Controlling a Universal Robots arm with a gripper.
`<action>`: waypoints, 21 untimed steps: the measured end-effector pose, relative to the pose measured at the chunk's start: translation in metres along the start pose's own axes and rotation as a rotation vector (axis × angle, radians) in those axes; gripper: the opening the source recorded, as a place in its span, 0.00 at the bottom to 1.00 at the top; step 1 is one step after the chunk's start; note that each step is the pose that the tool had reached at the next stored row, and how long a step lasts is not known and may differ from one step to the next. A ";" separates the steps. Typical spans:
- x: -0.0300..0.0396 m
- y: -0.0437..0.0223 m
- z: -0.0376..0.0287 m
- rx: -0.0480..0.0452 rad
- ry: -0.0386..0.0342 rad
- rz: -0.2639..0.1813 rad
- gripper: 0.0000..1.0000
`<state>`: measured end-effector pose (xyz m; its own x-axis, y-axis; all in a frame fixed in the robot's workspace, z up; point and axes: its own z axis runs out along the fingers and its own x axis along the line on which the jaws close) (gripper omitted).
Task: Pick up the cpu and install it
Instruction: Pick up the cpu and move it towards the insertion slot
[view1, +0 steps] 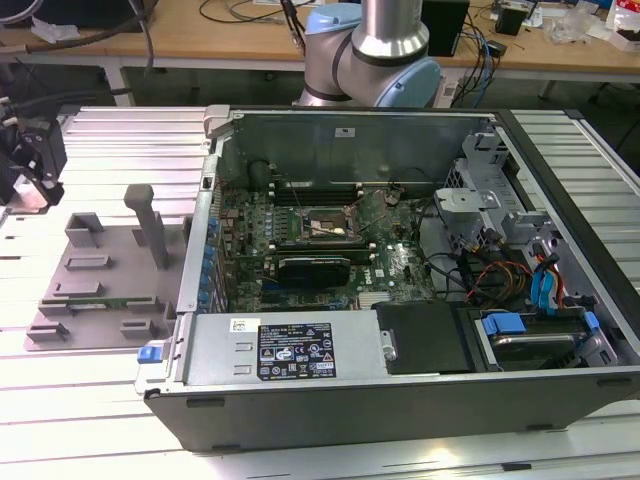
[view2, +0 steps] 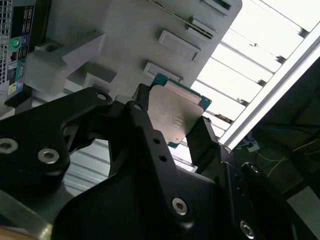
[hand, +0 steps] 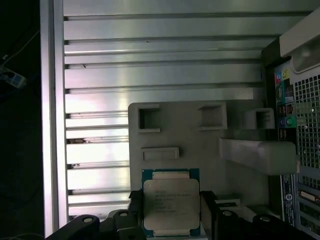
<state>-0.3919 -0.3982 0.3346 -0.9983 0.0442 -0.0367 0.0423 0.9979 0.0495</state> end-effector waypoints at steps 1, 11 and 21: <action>-0.0001 0.0001 -0.0024 0.0000 -0.0008 0.000 0.55; -0.0007 0.0010 -0.0195 -0.0003 -0.0078 0.000 0.55; -0.0015 0.0022 -0.0424 -0.0012 -0.0161 -0.001 0.55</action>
<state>-0.3919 -0.3981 0.3770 -0.9976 0.0442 -0.0529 0.0415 0.9979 0.0507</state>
